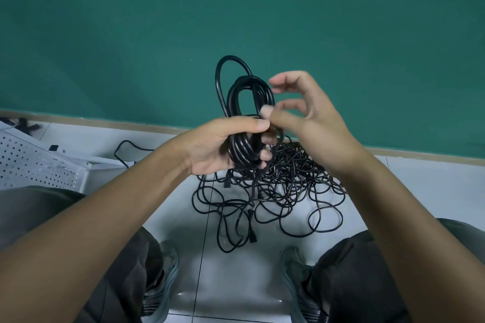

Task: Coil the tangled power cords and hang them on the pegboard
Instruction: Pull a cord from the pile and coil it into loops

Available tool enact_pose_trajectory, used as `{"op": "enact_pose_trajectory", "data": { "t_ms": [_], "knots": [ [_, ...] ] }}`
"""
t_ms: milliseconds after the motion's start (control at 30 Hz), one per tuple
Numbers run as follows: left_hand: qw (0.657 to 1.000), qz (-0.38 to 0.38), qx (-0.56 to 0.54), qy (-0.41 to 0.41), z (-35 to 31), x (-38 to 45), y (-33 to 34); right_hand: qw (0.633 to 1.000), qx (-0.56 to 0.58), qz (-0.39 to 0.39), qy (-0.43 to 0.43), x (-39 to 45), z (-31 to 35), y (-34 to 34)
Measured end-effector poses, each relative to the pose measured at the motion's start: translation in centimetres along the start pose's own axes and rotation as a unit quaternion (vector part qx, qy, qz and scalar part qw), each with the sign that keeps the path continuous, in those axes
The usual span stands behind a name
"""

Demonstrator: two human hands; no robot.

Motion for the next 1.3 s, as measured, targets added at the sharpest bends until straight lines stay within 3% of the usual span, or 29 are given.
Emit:
{"op": "enact_pose_trajectory", "data": {
  "t_ms": [133, 300, 467, 667, 933, 1167, 1300],
  "knots": [
    [0.992, 0.121, -0.022, -0.038, 0.9, -0.3, 2.6, 0.999, 0.008, -0.041, -0.025, 0.9, 0.6, -1.9],
    [0.976, 0.200, -0.033, -0.080, 3.0, -0.3, 5.6, 0.988, 0.147, -0.027, -0.044, 1.7, 0.8, -0.4],
    [0.984, 0.166, -0.030, -0.063, 2.8, -0.1, 5.3, 0.990, 0.137, -0.029, -0.018, 1.2, 0.4, 0.2],
    [0.996, 0.075, -0.015, -0.042, 2.3, 0.2, 3.4, 0.982, 0.141, -0.123, -0.009, 0.4, -0.1, -0.2],
    [0.996, 0.045, -0.073, -0.015, 2.2, 0.4, 3.1, 0.981, 0.116, -0.153, -0.020, 0.2, 0.3, -0.4],
    [0.994, 0.028, -0.102, -0.002, 2.0, 0.7, 2.3, 0.995, 0.006, -0.098, 0.015, -0.2, 0.4, -0.2],
    [0.994, 0.055, -0.099, -0.005, 1.7, 0.8, 2.6, 0.997, 0.013, -0.070, 0.031, -0.3, 0.6, 0.2]
  ]
}}
Point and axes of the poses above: each hand's wrist, its own x-axis towards the middle knuckle, its own y-axis out of the palm, z = x × y, the point moved 9 cm from there along x, towards the middle knuckle, and after that the axes turned 10 degrees about -y, right-handed, at the moved point
